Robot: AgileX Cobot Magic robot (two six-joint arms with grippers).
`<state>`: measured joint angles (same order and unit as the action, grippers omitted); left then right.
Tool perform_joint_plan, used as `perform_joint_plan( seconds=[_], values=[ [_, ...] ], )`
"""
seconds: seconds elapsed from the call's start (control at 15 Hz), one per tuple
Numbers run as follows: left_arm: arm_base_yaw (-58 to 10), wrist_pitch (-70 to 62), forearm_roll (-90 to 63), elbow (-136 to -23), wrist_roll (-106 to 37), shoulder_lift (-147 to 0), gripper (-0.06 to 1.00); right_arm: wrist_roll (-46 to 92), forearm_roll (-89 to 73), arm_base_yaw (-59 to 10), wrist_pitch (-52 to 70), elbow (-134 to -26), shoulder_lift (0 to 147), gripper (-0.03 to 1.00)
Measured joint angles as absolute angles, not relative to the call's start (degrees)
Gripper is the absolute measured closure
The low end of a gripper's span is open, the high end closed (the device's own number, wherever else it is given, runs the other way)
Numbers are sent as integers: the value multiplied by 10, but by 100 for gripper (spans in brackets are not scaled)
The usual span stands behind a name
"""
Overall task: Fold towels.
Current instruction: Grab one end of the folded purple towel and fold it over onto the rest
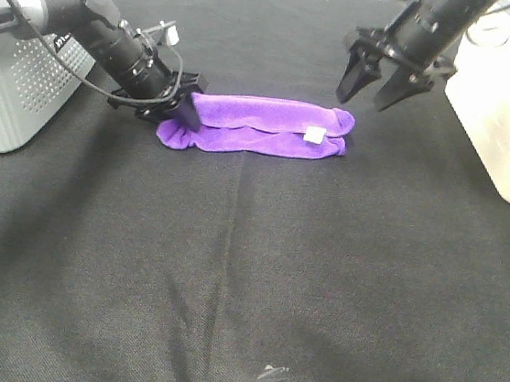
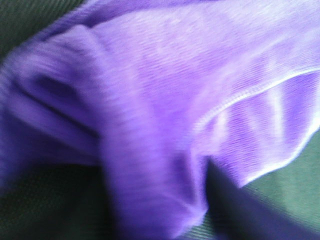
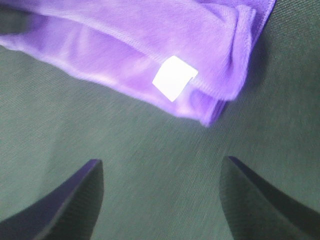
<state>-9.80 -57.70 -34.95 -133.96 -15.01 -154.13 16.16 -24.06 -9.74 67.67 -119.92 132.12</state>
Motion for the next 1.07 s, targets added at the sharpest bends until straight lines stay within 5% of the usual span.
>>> perform_joint_plan(
  seconds=[0.07, 0.13, 0.6, 1.07],
  values=[
    [-98, -577, -349, -1340, -157, -1543, 88, 155, -241, -97, 689, -1199, 1313, 30],
    [-98, -577, -344, -1340, -159, -1543, 90, 151, -241, -97, 694, -1199, 1311, 30],
    [-99, -676, -164, -1362, -161, -1489, 90, 113, -238, -97, 696, -1199, 1293, 30],
    [-143, -665, -297, -1434, -193, -1484, 90, 108, -237, -97, 698, -1199, 1204, 30]
  ],
)
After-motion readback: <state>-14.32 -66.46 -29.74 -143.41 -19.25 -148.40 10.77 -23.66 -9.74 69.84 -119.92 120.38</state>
